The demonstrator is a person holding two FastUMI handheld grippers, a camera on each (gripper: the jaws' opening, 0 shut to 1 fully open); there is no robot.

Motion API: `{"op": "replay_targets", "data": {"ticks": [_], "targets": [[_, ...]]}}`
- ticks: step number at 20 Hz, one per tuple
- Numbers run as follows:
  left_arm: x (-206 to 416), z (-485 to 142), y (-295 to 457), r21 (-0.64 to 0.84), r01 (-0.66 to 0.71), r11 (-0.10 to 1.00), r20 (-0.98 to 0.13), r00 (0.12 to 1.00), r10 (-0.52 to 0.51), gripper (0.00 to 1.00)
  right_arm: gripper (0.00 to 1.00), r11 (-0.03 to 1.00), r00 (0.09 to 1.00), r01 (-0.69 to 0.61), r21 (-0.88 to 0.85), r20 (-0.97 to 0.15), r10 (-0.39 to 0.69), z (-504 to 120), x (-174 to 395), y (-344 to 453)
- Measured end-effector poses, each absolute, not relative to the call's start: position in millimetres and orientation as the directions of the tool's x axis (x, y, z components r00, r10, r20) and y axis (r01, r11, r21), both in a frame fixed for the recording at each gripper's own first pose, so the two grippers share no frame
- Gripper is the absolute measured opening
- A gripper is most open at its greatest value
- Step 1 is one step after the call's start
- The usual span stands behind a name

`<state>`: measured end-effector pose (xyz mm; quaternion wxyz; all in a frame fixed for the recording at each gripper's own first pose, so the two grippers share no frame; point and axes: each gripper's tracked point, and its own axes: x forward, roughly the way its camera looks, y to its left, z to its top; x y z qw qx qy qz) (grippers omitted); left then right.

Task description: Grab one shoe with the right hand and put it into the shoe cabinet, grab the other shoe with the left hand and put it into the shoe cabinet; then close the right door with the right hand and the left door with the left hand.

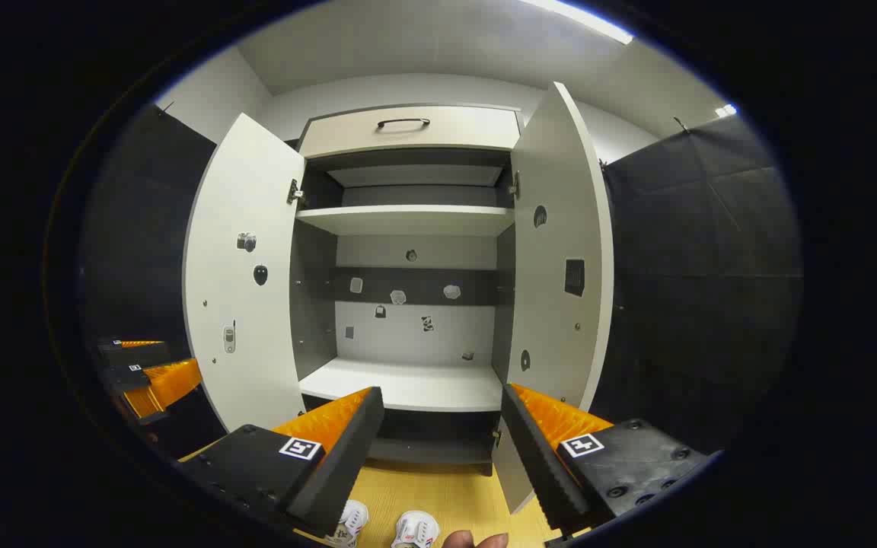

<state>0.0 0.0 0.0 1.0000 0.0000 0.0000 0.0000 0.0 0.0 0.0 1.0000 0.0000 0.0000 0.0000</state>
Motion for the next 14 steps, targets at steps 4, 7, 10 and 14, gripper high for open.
{"op": "replay_targets", "data": {"ticks": [4,7,10,14], "targets": [[-0.8,-1.3,0.6,-0.005,-0.002,1.0,-0.003,1.0,0.002,0.96,0.98,1.0,1.0,0.012,0.024,0.012,-0.013,1.4,1.6,-3.0],[-1.3,-0.9,2.2,-0.003,-0.007,1.0,0.002,1.0,0.007,0.96,0.98,0.999,1.0,0.016,0.041,0.006,-0.016,-1.4,1.9,-4.3],[-1.4,-2.7,3.0,0.004,-0.01,1.0,0.002,1.0,0.01,0.96,0.98,0.999,1.0,0.014,0.04,0.001,-0.014,-3.4,2.2,-4.8],[-0.4,-3.6,5.3,-0.006,-0.012,1.0,0.002,1.0,0.012,0.96,0.98,1.0,1.0,0.027,0.009,0.002,-0.027,-3.1,1.0,-7.9]]}}
